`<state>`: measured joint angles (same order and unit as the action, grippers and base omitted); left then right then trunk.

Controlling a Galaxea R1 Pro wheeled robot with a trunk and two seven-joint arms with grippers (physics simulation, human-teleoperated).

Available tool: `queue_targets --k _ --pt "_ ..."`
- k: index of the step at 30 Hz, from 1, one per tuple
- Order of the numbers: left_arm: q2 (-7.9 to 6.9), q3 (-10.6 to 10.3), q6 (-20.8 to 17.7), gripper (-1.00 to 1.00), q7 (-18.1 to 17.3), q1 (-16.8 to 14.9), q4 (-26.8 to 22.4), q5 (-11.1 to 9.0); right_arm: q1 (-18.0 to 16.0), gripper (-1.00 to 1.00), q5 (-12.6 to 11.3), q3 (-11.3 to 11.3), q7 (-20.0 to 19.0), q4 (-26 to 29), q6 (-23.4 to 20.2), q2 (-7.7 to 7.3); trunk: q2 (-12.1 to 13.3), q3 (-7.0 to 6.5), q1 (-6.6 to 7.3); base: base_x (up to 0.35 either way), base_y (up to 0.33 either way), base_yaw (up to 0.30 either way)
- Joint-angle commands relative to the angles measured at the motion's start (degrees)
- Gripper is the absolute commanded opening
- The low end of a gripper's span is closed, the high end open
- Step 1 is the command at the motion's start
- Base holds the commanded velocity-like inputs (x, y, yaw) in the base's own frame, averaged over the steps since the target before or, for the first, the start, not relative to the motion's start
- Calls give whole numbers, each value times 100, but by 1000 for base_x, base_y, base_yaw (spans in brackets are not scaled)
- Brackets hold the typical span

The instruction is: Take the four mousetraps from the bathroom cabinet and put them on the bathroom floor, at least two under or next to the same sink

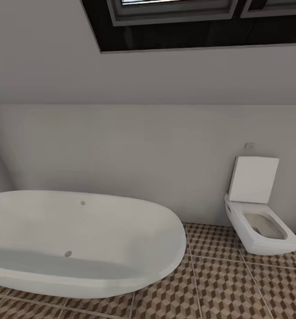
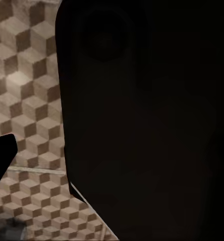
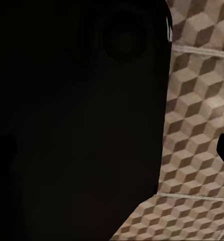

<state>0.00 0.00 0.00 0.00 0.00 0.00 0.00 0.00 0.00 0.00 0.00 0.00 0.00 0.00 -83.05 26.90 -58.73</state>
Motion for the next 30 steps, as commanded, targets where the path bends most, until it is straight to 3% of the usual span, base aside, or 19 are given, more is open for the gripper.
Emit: queue_targets --k 1,4,9,13,30 --pt "33 33 33 100 -19 -8 -33 -33 -9 100 -18 26 33 33 -33 -9 -3 3 0 0 0 0" --pt "130 129 130 100 -18 -8 -130 -129 -9 100 14 33 8 130 -31 -11 -3 3 0 0 0 0" --pt "132 128 222 100 -18 -8 -292 -289 -9 100 25 35 -2 206 -19 -12 -3 3 0 0 0 0" --pt "151 131 245 100 -18 -8 -291 -165 -9 100 55 41 -24 78 47 -38 -3 3 0 0 0 0" --pt "183 140 448 100 -18 -8 -275 -147 -9 100 -6 8 -25 19 263 -85 -3 -10 0 0 0 -44"
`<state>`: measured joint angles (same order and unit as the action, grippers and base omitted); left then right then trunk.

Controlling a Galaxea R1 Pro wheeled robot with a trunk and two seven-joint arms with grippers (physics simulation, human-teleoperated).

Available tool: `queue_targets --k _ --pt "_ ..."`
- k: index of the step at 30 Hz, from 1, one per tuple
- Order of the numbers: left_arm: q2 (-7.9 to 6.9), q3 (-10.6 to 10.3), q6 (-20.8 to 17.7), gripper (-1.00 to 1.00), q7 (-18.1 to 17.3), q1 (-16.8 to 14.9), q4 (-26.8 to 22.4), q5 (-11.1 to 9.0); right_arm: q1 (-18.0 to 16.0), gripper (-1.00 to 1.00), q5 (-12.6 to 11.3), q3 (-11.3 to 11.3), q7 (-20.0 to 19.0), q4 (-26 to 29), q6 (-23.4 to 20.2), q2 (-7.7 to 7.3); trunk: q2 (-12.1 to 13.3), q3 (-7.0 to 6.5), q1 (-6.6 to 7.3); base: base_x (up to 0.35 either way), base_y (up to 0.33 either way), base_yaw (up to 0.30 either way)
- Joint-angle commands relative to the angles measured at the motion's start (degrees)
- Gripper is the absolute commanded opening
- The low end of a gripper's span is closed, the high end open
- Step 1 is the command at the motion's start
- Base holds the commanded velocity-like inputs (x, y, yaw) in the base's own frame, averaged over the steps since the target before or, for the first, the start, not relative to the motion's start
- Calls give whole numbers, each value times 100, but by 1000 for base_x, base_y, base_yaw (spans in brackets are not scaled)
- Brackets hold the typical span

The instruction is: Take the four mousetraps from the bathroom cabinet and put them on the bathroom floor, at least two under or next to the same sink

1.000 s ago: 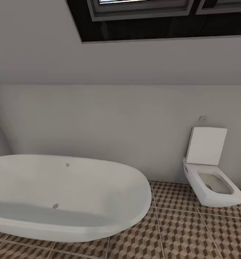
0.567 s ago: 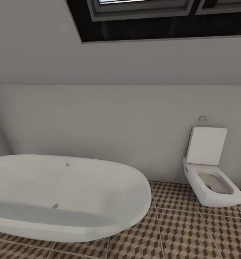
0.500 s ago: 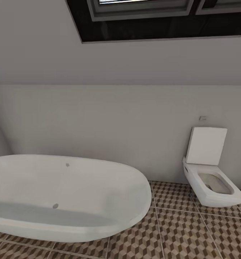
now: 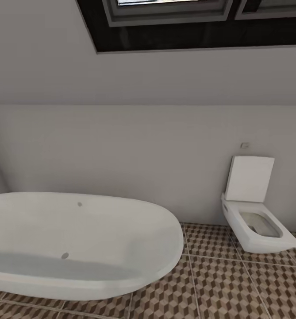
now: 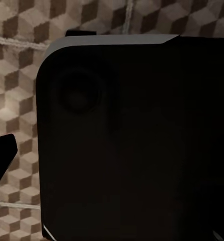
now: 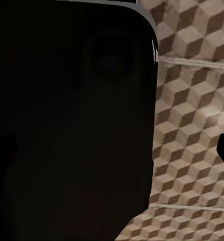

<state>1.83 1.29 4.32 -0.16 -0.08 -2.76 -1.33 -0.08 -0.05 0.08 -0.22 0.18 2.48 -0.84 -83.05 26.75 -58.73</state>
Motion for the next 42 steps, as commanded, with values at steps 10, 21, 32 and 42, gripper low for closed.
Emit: queue_targets --k 10,21,32,42 --pt "8 11 24 100 -2 -1 2 -11 -1 100 -28 -15 21 -8 157 4 -2 -28 0 0 0 -230" --pt "10 11 25 100 -2 -1 3 -11 -1 100 -41 -21 30 -9 187 1 -2 -68 0 0 0 -259" --pt "11 11 31 100 -2 -1 3 -8 -1 100 -47 -28 31 -9 191 -5 -2 -107 0 0 0 -267" --pt "11 11 33 100 -2 -1 3 -14 -1 100 -48 -28 31 -15 191 -4 -2 -139 0 0 0 -271"
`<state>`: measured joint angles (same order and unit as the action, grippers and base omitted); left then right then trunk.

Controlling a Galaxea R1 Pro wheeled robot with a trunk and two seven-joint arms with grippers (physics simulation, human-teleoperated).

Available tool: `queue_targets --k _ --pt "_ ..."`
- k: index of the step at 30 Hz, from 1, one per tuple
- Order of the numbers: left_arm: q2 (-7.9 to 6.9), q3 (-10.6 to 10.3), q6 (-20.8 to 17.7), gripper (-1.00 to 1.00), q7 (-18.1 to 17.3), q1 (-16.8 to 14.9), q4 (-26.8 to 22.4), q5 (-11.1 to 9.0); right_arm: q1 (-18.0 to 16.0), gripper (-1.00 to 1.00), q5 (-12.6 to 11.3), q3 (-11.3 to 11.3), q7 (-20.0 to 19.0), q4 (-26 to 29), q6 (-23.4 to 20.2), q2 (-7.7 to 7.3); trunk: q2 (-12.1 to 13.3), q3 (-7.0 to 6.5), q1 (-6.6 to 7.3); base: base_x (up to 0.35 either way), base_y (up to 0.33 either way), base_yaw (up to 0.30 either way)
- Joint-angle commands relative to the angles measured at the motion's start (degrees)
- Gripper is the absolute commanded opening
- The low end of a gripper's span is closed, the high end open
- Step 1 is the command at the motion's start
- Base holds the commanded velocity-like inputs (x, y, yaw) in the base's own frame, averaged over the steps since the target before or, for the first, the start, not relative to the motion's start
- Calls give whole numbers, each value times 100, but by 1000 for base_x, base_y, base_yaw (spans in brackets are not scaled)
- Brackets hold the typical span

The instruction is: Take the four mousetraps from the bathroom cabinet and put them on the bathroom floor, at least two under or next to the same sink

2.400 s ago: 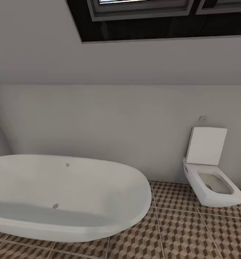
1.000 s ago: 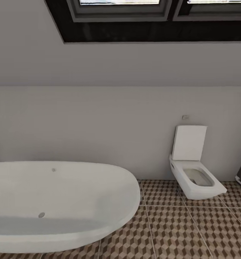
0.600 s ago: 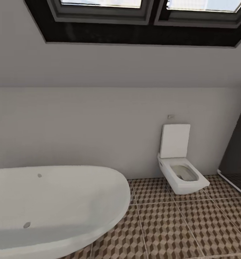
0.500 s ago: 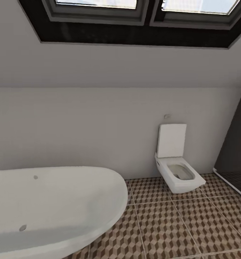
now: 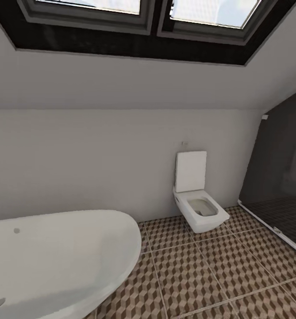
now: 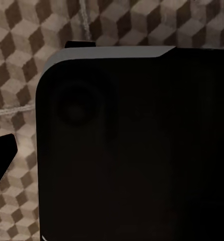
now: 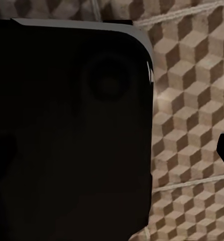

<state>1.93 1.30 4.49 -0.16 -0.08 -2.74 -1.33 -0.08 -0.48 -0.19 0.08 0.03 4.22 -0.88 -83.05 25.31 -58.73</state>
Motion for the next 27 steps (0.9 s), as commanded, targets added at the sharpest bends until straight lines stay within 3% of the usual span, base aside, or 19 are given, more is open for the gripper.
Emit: queue_targets --k 1,27 --pt "1 11 16 100 -2 -1 1 -14 -1 100 -5 -2 1 0 17 0 -2 1 0 0 0 -272" --pt "0 11 17 100 7 -1 1 -16 -1 100 -10 -7 1 -3 17 2 -2 -73 0 0 0 -274"
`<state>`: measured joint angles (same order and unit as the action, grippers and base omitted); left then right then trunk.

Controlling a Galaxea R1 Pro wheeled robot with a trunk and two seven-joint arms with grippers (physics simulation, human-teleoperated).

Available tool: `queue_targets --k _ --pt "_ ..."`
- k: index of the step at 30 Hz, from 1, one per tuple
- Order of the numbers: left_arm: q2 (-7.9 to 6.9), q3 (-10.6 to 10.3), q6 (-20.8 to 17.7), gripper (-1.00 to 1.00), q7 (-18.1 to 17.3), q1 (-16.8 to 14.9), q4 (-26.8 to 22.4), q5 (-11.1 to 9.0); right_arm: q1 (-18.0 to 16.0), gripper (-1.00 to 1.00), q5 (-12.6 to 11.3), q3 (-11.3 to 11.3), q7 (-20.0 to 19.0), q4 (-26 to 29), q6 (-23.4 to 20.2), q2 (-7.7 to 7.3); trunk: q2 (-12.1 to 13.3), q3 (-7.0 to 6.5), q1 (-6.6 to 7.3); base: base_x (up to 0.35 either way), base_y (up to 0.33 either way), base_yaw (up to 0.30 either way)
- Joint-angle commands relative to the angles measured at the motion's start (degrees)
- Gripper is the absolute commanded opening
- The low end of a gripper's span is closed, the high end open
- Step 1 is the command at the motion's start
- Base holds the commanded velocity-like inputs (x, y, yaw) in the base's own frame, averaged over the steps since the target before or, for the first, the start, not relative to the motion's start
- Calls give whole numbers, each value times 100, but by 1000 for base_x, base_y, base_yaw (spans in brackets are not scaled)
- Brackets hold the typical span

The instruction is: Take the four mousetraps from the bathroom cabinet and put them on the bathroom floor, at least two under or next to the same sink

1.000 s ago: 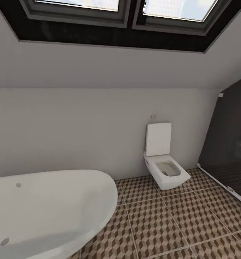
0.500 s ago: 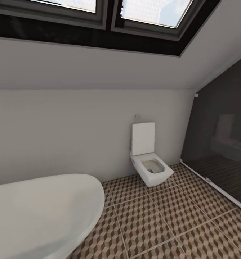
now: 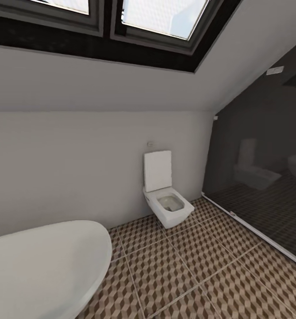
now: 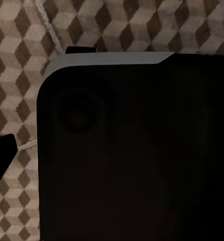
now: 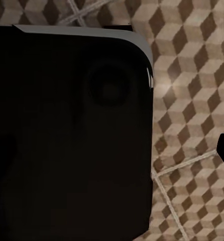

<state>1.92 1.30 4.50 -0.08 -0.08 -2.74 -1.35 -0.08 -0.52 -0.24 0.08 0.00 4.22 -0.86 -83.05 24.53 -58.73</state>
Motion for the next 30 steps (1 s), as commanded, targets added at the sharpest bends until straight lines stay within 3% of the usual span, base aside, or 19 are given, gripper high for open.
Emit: queue_targets --k 1,30 --pt "1 11 16 100 -1 -1 1 -14 -1 100 -6 -2 1 0 18 0 -2 2 0 0 0 -275" --pt "-1 11 24 100 -1 -1 -1 -14 -1 100 -9 0 1 -7 23 -7 -2 -78 0 0 0 -275"
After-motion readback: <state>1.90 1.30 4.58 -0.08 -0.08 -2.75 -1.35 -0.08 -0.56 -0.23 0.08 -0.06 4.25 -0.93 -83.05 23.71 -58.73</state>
